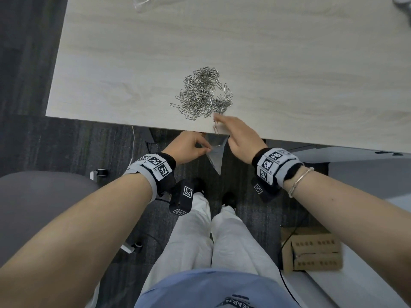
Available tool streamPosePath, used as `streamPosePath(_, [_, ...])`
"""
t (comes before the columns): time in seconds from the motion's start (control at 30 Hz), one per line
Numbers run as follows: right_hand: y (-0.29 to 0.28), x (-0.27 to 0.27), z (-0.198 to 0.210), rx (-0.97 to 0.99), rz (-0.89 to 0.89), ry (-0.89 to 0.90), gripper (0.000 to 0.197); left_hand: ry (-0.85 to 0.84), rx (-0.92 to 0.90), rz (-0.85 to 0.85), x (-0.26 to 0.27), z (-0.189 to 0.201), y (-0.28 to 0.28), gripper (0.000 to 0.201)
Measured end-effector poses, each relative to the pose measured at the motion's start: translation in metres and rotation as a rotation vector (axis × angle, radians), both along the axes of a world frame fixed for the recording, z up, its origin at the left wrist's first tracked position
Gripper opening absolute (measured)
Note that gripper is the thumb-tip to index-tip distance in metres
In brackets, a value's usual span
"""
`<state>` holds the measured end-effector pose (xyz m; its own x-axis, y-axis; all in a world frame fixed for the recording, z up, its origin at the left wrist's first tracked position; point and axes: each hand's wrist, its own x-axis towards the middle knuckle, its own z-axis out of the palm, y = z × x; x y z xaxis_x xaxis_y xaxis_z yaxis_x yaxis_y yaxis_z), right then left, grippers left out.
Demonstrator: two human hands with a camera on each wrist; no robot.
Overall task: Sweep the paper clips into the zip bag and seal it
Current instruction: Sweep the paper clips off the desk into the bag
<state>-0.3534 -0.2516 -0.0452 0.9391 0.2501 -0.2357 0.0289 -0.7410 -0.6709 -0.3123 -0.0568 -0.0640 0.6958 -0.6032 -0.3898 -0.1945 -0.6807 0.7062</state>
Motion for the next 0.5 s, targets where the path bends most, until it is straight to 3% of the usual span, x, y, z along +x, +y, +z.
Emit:
streamPosePath(0.17, [-0.005,0.04,-0.004,-0.021,-0.123,0.016,0.074,0.003,0.014,-0.017,-0.002,0.001,-0.003,0.017])
streamPosePath(0.3, [-0.005,0.053,-0.008,-0.069,-0.041,0.073,0.076,0.004,0.0,-0.005,-0.003,0.001,-0.004,0.016])
streamPosePath(0.5, [-0.007,0.031,-0.01,-0.069,0.019,0.093,0.071,-0.019,-0.003,-0.008,-0.004,0.0,-0.004,0.016])
